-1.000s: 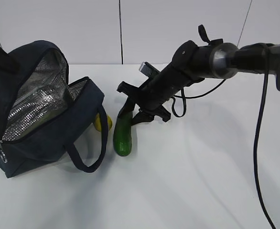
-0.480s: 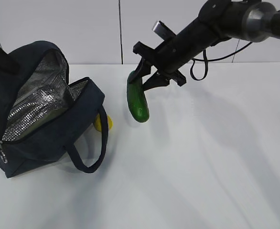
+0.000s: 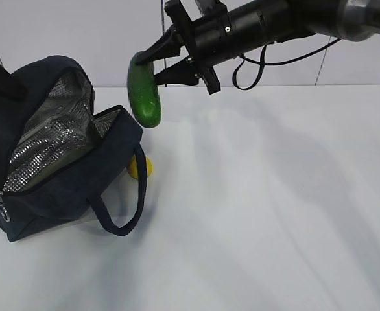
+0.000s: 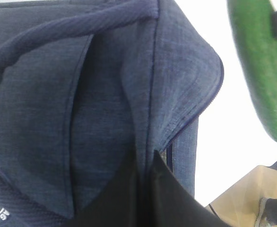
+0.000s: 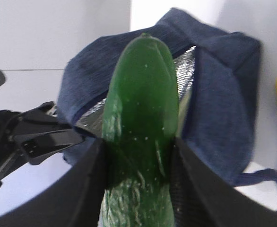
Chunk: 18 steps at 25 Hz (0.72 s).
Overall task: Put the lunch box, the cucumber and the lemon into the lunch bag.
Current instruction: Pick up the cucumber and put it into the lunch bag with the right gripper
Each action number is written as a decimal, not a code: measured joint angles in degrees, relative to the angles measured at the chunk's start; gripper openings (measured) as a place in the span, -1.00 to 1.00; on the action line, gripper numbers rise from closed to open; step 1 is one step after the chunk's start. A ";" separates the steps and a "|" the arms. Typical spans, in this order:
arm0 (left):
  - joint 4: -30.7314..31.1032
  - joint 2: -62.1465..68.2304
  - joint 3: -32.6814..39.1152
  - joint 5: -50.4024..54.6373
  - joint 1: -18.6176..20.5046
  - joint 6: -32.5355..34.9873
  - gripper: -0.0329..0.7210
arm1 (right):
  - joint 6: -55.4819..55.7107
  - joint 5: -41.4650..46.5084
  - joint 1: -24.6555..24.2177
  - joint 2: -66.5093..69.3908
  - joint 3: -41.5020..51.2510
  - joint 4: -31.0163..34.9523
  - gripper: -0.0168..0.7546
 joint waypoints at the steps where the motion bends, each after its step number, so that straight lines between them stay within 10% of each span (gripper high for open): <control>1: 0.00 0.00 0.00 0.00 0.00 0.00 -0.93 | -0.27 0.00 0.52 0.00 0.00 1.04 -0.16; 18: -0.80 0.00 0.00 0.19 0.00 0.02 -0.93 | -0.83 -3.70 10.59 3.87 0.00 7.18 -0.16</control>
